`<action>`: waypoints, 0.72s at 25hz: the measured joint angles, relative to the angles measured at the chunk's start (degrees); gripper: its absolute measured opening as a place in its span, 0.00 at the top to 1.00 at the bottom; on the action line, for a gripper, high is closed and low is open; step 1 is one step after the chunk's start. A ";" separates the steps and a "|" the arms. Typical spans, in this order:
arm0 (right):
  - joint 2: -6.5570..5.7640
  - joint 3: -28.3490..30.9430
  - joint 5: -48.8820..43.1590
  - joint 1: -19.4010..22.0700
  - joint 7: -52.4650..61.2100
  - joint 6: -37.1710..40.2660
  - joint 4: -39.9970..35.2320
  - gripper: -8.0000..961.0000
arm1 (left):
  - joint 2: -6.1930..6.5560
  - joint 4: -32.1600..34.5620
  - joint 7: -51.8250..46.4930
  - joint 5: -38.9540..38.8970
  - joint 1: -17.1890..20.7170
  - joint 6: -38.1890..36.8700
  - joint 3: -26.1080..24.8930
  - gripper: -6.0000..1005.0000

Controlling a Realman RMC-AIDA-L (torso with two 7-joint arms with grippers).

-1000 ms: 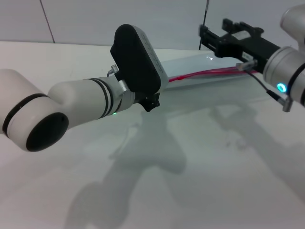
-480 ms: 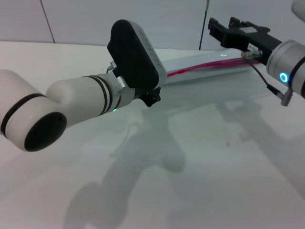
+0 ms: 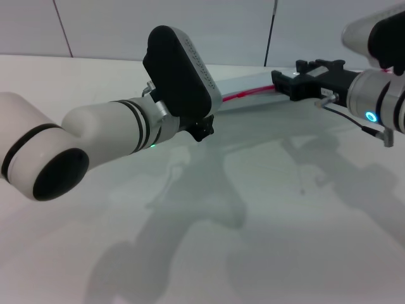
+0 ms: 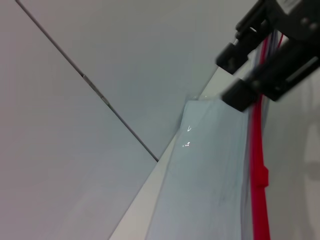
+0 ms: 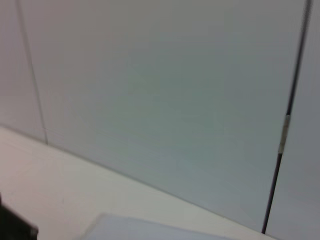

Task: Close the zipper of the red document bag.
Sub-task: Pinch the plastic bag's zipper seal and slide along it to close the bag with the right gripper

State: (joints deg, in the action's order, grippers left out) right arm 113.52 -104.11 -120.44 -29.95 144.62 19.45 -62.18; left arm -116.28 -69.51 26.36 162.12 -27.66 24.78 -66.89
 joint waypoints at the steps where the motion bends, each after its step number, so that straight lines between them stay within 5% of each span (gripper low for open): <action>1: 0.59 1.79 0.01 0.34 -3.02 1.81 -0.45 0.44 | 0.01 0.00 0.00 0.00 0.02 0.02 -0.01 0.91; 4: 1.94 5.44 0.01 1.92 -10.16 5.54 -3.33 0.45 | 0.06 0.05 0.00 0.00 0.24 0.10 -0.08 0.91; 9: 2.14 6.79 -1.40 3.11 -17.22 8.31 -6.14 0.45 | 0.17 0.08 0.01 0.03 0.34 0.19 -0.19 0.91; 18: 2.70 2.63 -20.11 6.99 -18.12 6.78 -12.94 0.46 | 0.27 0.09 0.01 0.05 0.24 0.68 -0.66 0.90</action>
State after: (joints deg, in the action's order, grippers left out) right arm 116.22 -101.48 -140.54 -22.96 126.50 26.23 -75.12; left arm -116.01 -69.43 26.37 162.16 -27.42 25.46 -67.55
